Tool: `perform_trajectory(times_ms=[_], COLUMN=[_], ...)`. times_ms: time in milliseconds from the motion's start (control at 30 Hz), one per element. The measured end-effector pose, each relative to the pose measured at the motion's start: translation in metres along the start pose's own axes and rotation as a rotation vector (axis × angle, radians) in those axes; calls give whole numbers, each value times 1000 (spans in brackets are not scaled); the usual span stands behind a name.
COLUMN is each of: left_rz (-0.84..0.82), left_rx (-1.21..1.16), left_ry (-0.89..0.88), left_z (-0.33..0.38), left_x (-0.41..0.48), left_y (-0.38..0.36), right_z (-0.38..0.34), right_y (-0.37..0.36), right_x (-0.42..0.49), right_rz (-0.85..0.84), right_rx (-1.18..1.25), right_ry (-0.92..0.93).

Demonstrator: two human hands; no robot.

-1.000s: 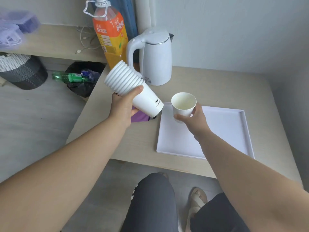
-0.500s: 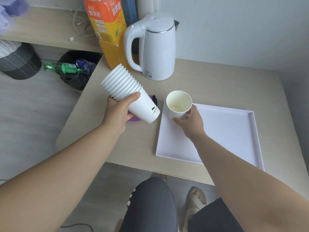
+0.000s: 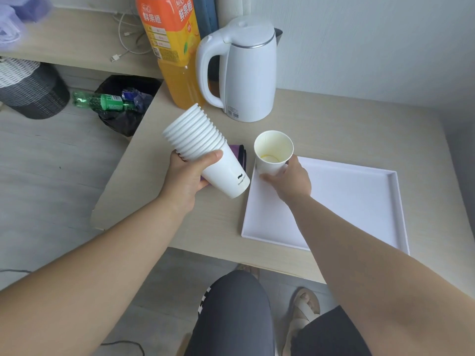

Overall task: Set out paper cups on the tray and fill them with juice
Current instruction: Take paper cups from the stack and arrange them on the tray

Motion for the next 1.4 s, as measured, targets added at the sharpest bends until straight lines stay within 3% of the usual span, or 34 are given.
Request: perform_trajectory(times_ms=[200, 367, 600, 933, 1133, 1233, 1400], left_rz=[-39, -60, -212, -171, -68, -6, 45], left_rx=[-34, -77, -33, 16, -120, -199, -246], left_ry=[0, 28, -24, -64, -74, -63, -28], left_z=[-1, -7, -3, 5, 30, 41, 38], left_x=[-13, -32, -63, -73, -55, -42, -26], left_y=[-13, -32, -80, -103, -94, -80, -58], right_z=[10, -4, -43, -20, 7, 34, 59], right_y=[16, 52, 56, 73, 81, 88, 102], right_x=[-30, -84, -129, -130, -121, -112, -81], right_rz=[-86, -59, -382, -241, -210, -173, -65], right_rx=[329, 574, 430, 171, 124, 193, 539], right_ry=[-4, 139, 320, 307, 237, 163, 37])
Point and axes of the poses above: each hand's wrist, its own x-axis towards the middle knuckle, its own y-axis out of the back of the hand, z = x × y, the point moved 9 cm from there along x, towards the middle knuckle, and after that the axes turned 5 degrees about -y, right-handed, at the moved point
